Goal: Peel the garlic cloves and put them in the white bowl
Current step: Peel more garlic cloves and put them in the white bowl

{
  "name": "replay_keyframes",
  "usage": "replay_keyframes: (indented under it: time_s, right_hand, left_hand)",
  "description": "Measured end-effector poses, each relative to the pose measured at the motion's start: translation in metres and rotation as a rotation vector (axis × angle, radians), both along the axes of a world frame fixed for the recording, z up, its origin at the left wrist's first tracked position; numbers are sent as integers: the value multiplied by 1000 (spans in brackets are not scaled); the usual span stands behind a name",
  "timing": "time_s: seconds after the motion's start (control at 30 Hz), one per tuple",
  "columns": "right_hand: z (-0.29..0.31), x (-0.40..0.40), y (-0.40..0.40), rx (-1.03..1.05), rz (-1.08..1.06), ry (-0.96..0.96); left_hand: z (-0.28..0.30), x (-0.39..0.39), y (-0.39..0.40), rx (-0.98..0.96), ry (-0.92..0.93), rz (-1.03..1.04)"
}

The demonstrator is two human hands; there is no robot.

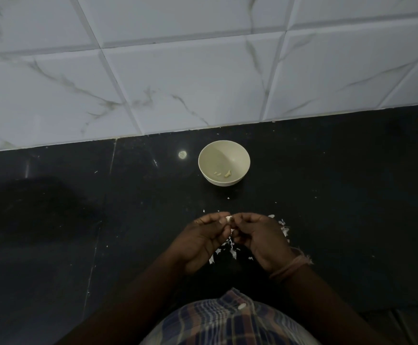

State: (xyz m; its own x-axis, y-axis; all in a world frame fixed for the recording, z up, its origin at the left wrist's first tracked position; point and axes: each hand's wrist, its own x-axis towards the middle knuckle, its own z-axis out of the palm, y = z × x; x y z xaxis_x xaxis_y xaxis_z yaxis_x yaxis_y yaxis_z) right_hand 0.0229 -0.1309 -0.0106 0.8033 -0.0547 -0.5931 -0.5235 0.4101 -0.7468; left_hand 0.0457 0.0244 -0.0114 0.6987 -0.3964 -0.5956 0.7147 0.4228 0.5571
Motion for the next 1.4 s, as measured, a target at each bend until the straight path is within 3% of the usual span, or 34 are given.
replay_keyframes:
  time_s: [0.2, 0.27, 0.47, 0.63, 0.87, 0.93, 1.17, 1.4]
  right_hand:
    - [-5, -5, 0, -676, 230, -275]
    - [-3, -8, 2, -791, 262, -384]
    - [-3, -15, 3, -797, 180, -434]
    - [-2, -14, 5, -720, 143, -312]
    - [7, -19, 7, -1058, 297, -452]
    - [11, -19, 7, -1007, 262, -413]
    - [22, -18, 13, -320, 7, -143]
    - [10, -24, 10, -169, -28, -112]
  left_hand:
    - [-10, -7, -6, 176, -74, 31]
    - [-11, -8, -5, 239, -105, 35]
    - [-2, -17, -5, 316, -184, 81]
    - [6, -23, -6, 448, -323, 103]
    - [5, -25, -6, 471, -274, 6]
    - [8, -23, -6, 500, -315, -13]
    - [11, -19, -8, 675, -543, 11]
    - [-4, -29, -7, 488, -483, 9]
